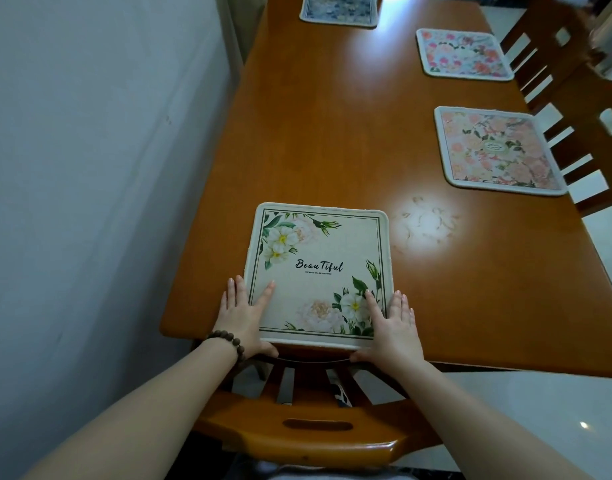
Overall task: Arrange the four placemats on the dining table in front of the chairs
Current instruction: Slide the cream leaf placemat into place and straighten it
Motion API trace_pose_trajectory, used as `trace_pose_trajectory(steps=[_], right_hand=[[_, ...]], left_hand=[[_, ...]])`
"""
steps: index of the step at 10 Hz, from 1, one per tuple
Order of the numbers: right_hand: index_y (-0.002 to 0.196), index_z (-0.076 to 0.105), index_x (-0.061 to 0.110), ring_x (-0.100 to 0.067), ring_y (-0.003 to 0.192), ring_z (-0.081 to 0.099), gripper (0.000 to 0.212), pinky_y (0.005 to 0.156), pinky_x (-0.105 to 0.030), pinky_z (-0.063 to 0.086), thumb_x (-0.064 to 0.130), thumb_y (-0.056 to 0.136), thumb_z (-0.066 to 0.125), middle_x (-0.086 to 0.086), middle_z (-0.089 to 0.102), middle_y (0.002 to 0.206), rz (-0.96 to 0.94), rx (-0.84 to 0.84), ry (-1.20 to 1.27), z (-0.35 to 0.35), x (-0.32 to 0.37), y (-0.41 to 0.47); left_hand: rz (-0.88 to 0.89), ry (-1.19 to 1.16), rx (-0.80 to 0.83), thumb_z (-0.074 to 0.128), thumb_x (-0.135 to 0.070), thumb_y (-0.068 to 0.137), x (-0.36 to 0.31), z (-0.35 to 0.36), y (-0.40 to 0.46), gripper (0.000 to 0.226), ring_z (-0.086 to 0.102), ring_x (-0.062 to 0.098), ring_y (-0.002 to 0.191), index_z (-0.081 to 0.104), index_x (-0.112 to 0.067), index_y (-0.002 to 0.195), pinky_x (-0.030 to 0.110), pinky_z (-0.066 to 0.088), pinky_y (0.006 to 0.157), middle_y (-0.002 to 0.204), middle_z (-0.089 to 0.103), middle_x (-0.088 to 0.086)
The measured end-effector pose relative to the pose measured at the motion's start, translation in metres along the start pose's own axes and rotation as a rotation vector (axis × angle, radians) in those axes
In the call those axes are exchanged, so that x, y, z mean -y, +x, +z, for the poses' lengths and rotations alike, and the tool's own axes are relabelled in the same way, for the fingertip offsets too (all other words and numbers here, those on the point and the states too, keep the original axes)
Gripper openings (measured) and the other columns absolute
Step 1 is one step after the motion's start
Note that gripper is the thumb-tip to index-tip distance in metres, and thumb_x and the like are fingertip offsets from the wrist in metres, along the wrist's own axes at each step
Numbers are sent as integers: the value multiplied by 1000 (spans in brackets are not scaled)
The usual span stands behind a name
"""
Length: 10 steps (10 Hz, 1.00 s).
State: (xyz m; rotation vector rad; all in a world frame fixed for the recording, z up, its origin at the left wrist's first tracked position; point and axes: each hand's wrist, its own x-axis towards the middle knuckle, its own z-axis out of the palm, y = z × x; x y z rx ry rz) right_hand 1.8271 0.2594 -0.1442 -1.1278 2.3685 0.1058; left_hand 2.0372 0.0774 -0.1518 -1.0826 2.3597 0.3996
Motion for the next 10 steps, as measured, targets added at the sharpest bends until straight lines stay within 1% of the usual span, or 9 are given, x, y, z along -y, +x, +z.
trace_pose_trajectory(steps=[1, 3, 5, 6, 7, 8, 9, 10], right_hand=[[146, -20, 36, -33, 142, -22, 131, 114, -42, -9, 64, 60, 76, -22, -23, 153, 3, 6, 18, 0, 0, 0], [146, -18, 37, -33, 142, -21, 132, 114, -40, -7, 64, 58, 76, -21, -22, 154, 10, 2, 27, 0, 0, 1], [146, -16, 38, -32, 143, -20, 129, 115, -41, -4, 64, 60, 76, -20, -21, 155, 12, -1, 41, -1, 0, 1], [147, -16, 38, -32, 143, -19, 128, 116, -42, -3, 66, 60, 74, -20, -21, 155, 14, 25, 27, -4, 0, 1], [148, -11, 38, -31, 144, -16, 124, 116, -42, -1, 69, 61, 71, -18, -18, 156, 23, 53, 58, -10, -4, 2], [150, -2, 37, -29, 145, -9, 112, 116, -43, 0, 70, 67, 65, -14, -9, 158, 37, 57, 114, -17, -6, 3], [151, 7, 34, -27, 146, 0, 93, 118, -44, 5, 67, 78, 56, -10, 5, 160, 55, 28, 181, -23, -11, 6], [151, 13, 29, -26, 146, 4, 81, 118, -46, 8, 60, 86, 52, -8, 16, 158, 58, -30, 192, -32, -16, 9]], left_hand=[[0, -34, -13, 72, -75, 53, 1, 0, 0, 135, -26, 40, 138, -24, -42, 142, 46, -5, 114, 149, -30, 26], [-17, -30, -35, 74, -73, 52, -1, -2, 1, 134, -20, 40, 140, -19, -42, 144, 46, 1, 115, 152, -22, 24], [-27, -6, -23, 73, -74, 52, -2, -4, -1, 135, -18, 40, 141, -19, -41, 145, 47, 3, 115, 153, -21, 24], [-38, 33, 1, 71, -76, 51, -5, -8, -1, 136, -15, 41, 141, -21, -40, 144, 51, 5, 115, 153, -20, 26], [-46, 43, 0, 63, -83, 53, -8, -11, -2, 131, -16, 41, 141, -19, -38, 145, 54, 4, 115, 153, -21, 24], [1, 89, -53, 52, -88, 58, -15, -16, -2, 124, -22, 38, 140, -14, -33, 148, 54, -1, 113, 153, -24, 21], [44, 75, -120, 40, -86, 68, -28, -21, 1, 111, -21, 34, 142, -9, -30, 150, 52, -3, 115, 155, -22, 18], [67, 22, -164, 27, -83, 76, -49, -28, 7, 101, -14, 31, 144, -8, -24, 151, 48, -2, 116, 157, -14, 17]])
